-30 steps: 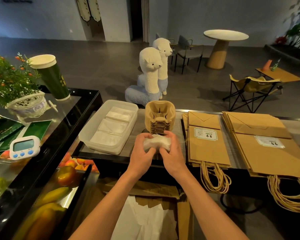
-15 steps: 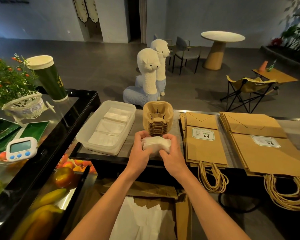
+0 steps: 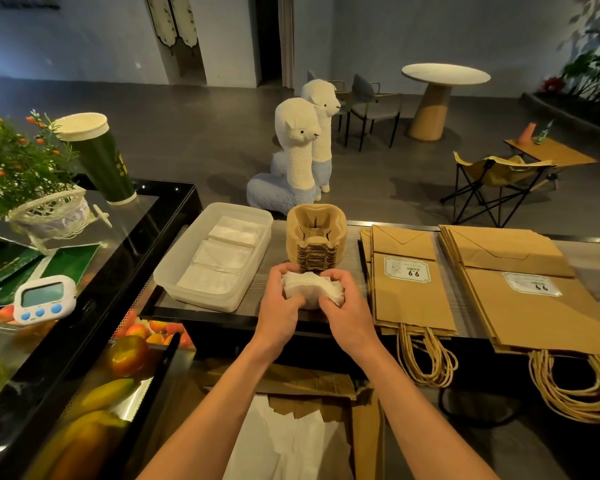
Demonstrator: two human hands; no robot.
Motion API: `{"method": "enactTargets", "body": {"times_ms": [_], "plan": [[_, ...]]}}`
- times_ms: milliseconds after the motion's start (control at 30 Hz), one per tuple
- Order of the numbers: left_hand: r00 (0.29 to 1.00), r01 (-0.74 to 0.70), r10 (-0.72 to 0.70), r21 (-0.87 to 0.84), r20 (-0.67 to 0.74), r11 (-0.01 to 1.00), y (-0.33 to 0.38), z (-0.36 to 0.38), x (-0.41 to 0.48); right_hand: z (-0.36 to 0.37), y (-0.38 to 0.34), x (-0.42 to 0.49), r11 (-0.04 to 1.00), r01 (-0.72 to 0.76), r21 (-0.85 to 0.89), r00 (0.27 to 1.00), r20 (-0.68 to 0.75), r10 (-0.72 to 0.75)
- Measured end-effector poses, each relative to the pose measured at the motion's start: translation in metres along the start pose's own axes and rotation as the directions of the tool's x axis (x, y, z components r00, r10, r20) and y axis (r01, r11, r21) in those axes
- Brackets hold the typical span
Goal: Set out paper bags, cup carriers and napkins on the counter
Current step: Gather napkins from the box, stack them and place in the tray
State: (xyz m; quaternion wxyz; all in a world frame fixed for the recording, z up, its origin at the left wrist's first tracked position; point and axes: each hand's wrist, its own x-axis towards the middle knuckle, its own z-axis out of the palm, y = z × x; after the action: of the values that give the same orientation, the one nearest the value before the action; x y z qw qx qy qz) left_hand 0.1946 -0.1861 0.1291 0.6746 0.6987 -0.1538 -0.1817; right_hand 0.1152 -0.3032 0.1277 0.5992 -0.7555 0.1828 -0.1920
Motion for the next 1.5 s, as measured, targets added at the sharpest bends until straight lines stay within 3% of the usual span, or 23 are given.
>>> {"method": "enactTargets", "body": {"times_ms": [100, 233, 467, 567, 733, 833, 900, 1000, 1167, 1300, 1400, 1500], "plan": [[0.998, -0.028, 0.028, 0.010, -0.049, 1.000, 0.000, -0.003, 0.001, -0.002, 0.001, -0.001, 0.999, 0.036, 0.021, 0.997, -0.069, -0.034], [1.000, -0.021, 0.021, 0.098, 0.004, 0.995, -0.001, -0.007, 0.001, -0.005, 0.007, 0.002, 0.998, -0.022, -0.061, 0.995, -0.099, 0.016], [0.998, -0.056, 0.056, 0.017, 0.002, 0.998, 0.001, -0.004, -0.001, 0.000, 0.009, 0.001, 1.000, 0.010, 0.024, 0.998, -0.063, -0.009], [0.996, -0.040, 0.036, 0.041, 0.085, 0.998, -0.001, -0.002, -0.004, 0.005, 0.012, 0.002, 0.994, -0.009, -0.110, 0.998, 0.058, 0.015], [0.993, -0.108, 0.097, 0.191, 0.066, 0.976, -0.002, -0.005, -0.001, 0.002, 0.009, 0.001, 0.985, 0.052, -0.167, 0.999, -0.006, -0.054], [0.995, -0.099, 0.098, 0.178, 0.015, 0.979, -0.002, -0.007, 0.000, -0.002, 0.011, 0.000, 0.982, 0.050, -0.184, 0.996, -0.060, -0.062], [0.994, -0.109, 0.104, 0.183, 0.033, 0.977, -0.002, -0.008, -0.001, -0.004, 0.011, 0.000, 0.982, 0.049, -0.185, 0.992, -0.104, -0.069], [0.991, -0.116, 0.094, 0.250, 0.100, 0.961, -0.001, -0.008, -0.002, -0.003, 0.013, -0.002, 0.949, 0.051, -0.312, 0.996, -0.052, -0.071], [0.994, -0.086, 0.073, 0.163, 0.080, 0.983, 0.002, -0.009, -0.004, -0.004, 0.011, -0.004, 0.974, 0.050, -0.222, 0.997, -0.042, -0.061], [0.999, -0.050, 0.050, 0.072, 0.006, 0.996, 0.006, -0.012, -0.005, -0.008, 0.002, -0.006, 0.971, 0.151, -0.185, 0.985, -0.055, -0.163], [0.999, 0.005, -0.004, 0.027, -0.034, 1.000, 0.008, -0.017, -0.003, -0.016, 0.005, -0.007, 0.909, 0.262, -0.325, 0.965, 0.069, -0.254], [0.998, 0.059, -0.058, 0.035, -0.023, 0.998, 0.010, -0.021, 0.000, -0.020, 0.008, -0.007, 0.848, 0.297, -0.439, 0.952, 0.205, -0.227]]}}
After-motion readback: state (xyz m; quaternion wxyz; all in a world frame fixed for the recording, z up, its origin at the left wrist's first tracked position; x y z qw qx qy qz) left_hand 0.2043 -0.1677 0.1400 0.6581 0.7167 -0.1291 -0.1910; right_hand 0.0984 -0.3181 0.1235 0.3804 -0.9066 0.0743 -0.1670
